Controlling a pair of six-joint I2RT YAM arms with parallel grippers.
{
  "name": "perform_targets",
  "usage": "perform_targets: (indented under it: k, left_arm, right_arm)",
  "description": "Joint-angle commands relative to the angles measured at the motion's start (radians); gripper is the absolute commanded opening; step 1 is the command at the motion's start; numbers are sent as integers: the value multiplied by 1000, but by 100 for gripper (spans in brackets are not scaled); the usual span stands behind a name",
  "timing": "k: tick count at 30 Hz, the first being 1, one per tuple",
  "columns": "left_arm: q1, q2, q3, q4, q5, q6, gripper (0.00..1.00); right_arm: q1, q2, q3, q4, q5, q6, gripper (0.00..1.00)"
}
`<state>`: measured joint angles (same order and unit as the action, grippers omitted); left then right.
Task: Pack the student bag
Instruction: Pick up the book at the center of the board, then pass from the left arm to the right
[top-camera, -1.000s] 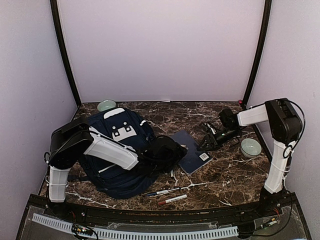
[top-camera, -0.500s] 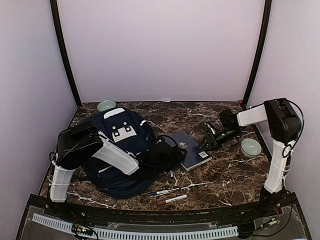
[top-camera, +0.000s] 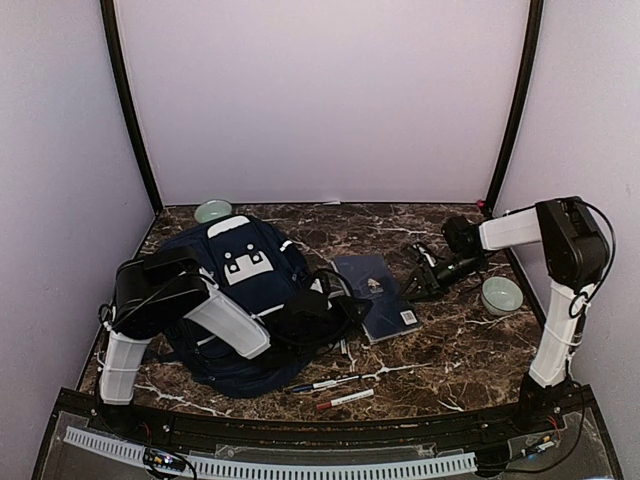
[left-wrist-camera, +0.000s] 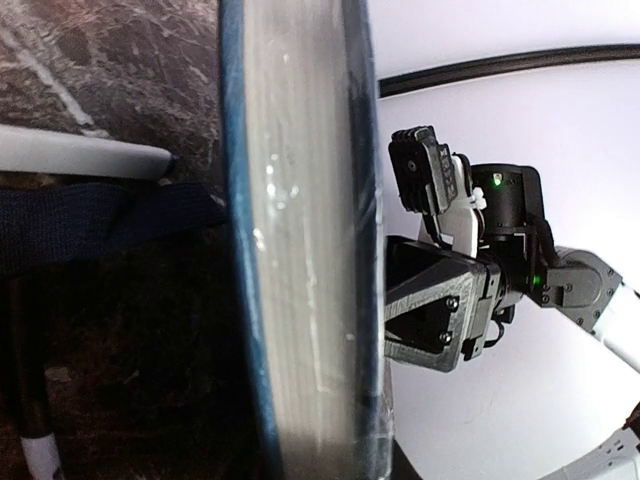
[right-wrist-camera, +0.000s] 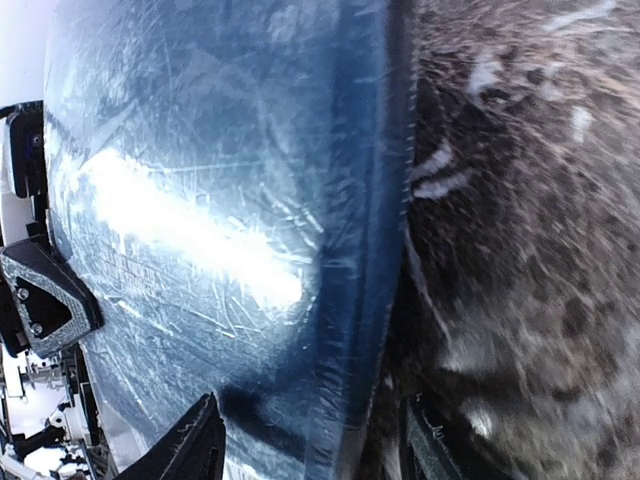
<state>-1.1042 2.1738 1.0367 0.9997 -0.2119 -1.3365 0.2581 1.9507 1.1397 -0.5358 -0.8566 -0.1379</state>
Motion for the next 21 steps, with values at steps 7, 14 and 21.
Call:
perform_targets:
  k: [7, 14, 21]
  left_arm:
    - [21, -254, -31, 262, 272, 315, 0]
    - [67, -364, -203, 450, 397, 323, 0]
    - [78, -543, -353, 464, 389, 436, 0]
  right_arm:
    - [-122, -469, -57, -33, -9, -95, 65]
    - [-122, -708, -142, 103, -60, 20, 100]
    - [-37, -681, -150, 168, -289, 109, 93]
